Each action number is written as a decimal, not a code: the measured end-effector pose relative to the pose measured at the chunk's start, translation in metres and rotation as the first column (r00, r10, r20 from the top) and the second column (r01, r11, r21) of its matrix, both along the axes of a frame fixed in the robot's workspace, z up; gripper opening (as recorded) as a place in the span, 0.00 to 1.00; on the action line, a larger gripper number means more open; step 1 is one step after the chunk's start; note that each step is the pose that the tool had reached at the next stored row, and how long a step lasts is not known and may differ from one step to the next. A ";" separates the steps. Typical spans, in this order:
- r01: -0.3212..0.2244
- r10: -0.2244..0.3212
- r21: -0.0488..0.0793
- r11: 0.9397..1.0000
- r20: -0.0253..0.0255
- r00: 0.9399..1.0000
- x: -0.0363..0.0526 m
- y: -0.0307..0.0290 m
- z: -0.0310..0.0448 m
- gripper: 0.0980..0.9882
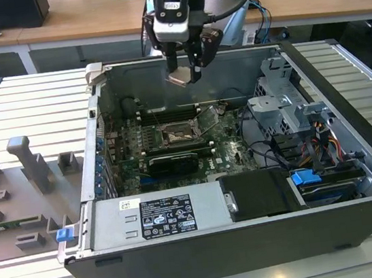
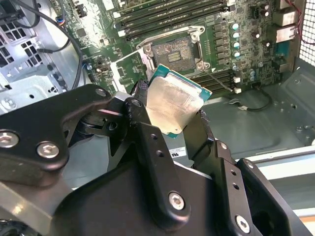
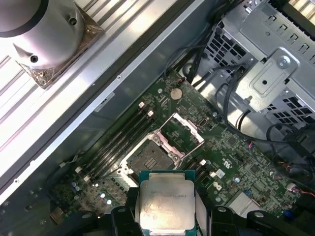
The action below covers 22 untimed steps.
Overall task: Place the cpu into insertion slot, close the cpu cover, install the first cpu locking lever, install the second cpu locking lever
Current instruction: 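Place the cpu into insertion slot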
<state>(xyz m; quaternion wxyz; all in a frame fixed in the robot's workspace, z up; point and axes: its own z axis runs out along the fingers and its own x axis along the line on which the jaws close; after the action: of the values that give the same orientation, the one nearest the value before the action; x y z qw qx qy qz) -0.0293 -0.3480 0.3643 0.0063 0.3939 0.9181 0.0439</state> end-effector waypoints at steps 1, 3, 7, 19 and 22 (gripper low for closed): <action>0.003 -0.003 0.000 1.000 0.000 1.000 0.0000 0.0000 -0.0003 0.49; 0.010 -0.010 0.000 1.000 0.000 1.000 0.0000 0.0000 -0.0010 0.49; 0.036 -0.036 -0.001 0.999 -0.001 0.999 0.0000 0.0000 -0.0022 0.49; 0.133 -0.133 -0.001 0.991 -0.005 0.991 0.0000 0.0000 -0.0059 0.49; 0.153 -0.153 -0.001 0.988 -0.006 0.988 0.0000 0.0000 -0.0065 0.49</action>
<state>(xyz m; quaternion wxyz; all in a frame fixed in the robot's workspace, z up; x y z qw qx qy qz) -0.0294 -0.3480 0.3579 0.0069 0.4634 0.8852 0.0417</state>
